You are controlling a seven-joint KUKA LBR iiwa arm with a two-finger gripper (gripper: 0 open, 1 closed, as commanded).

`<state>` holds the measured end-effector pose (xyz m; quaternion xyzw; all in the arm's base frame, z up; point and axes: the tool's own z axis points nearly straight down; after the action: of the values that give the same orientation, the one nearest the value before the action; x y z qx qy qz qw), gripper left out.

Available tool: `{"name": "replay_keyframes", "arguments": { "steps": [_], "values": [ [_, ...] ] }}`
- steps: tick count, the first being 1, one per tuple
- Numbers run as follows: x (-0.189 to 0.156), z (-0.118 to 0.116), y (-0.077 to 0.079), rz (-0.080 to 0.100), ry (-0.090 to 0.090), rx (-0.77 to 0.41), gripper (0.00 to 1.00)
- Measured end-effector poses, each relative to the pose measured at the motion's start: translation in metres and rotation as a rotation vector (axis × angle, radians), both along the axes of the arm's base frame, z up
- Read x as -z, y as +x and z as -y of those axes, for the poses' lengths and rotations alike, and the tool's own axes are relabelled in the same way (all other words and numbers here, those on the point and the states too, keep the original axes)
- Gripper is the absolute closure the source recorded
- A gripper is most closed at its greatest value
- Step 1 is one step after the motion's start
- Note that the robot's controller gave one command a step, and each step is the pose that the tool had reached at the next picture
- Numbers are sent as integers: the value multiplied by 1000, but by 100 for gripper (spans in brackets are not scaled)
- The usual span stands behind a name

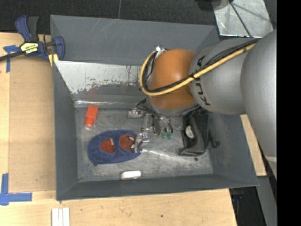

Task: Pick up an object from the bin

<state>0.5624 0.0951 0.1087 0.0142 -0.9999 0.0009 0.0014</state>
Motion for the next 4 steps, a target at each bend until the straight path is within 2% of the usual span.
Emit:
{"name": "replay_keyframes", "arguments": {
  "steps": [1, 2, 3, 4],
  "values": [
    [-6, -38, -11, 2, 2, 130, 0],
    [32, -12, -13, 6, 18, 182, 0],
    [31, -30, 48, -7, 5, 102, 0],
    [27, -30, 50, 5, 9, 104, 100]
  ]
}}
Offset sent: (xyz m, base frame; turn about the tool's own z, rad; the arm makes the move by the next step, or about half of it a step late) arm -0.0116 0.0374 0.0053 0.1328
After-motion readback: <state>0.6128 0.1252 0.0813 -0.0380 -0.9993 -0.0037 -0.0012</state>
